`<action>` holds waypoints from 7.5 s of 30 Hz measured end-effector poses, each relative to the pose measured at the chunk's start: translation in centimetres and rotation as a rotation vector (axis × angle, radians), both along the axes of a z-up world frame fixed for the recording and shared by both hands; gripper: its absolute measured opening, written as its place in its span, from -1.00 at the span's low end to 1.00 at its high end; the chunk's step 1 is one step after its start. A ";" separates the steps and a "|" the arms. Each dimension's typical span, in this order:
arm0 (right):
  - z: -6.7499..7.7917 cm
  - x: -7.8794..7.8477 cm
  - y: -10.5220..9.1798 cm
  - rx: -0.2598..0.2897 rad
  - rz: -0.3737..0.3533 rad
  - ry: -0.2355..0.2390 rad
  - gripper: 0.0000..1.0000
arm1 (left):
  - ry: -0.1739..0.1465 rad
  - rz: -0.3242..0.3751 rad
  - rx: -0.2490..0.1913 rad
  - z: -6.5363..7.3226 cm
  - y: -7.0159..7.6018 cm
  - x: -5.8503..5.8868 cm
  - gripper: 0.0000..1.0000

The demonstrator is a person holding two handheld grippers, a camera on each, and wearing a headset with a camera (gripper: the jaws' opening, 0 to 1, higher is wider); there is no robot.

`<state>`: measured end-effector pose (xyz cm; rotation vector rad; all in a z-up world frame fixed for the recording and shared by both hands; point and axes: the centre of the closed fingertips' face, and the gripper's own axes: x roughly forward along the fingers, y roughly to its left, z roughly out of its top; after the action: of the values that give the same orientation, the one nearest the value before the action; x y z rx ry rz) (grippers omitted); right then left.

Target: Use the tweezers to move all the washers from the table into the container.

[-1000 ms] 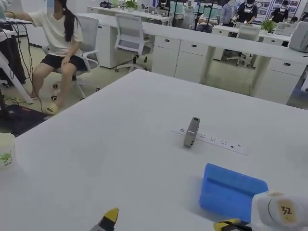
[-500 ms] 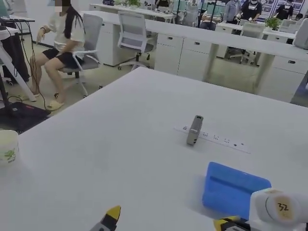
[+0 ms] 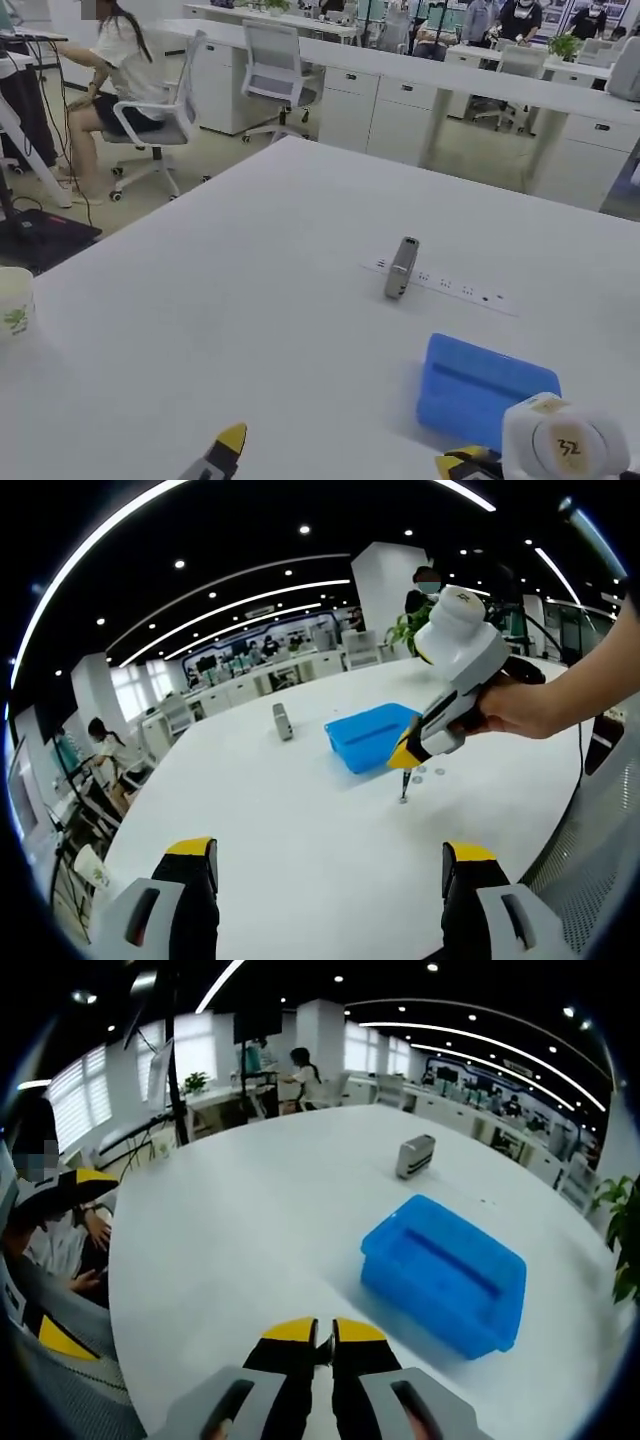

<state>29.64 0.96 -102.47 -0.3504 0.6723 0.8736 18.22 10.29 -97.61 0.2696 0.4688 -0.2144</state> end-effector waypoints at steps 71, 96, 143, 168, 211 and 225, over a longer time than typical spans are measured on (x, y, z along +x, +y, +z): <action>9.1 7.6 -0.5 0.049 0.025 -0.090 -0.99 | 0.009 0.018 0.022 -0.2 0.4 0.0 0.90; 3.0 12.5 -0.5 -0.031 -0.066 -0.054 -0.98 | 0.058 0.002 0.026 -1.0 0.1 -0.2 0.90; 3.8 10.7 -0.9 0.013 -0.094 -0.040 -0.97 | 0.049 0.012 0.035 -0.9 0.3 -0.3 0.89; 2.7 3.5 -2.6 0.029 -0.035 0.086 -0.96 | 0.039 -0.007 0.025 -0.8 0.0 -0.2 0.88; -0.2 3.3 -4.0 -0.066 -0.029 0.082 -0.95 | 0.032 0.021 0.047 -0.7 0.5 -0.1 0.86; -0.1 2.9 -4.0 -0.087 -0.010 0.082 -0.95 | 0.035 0.023 0.051 -0.7 0.6 -0.1 0.85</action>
<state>32.59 -3.03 -102.56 -0.3909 0.7891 0.8543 18.13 10.91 -98.35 0.3105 0.5125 -0.1853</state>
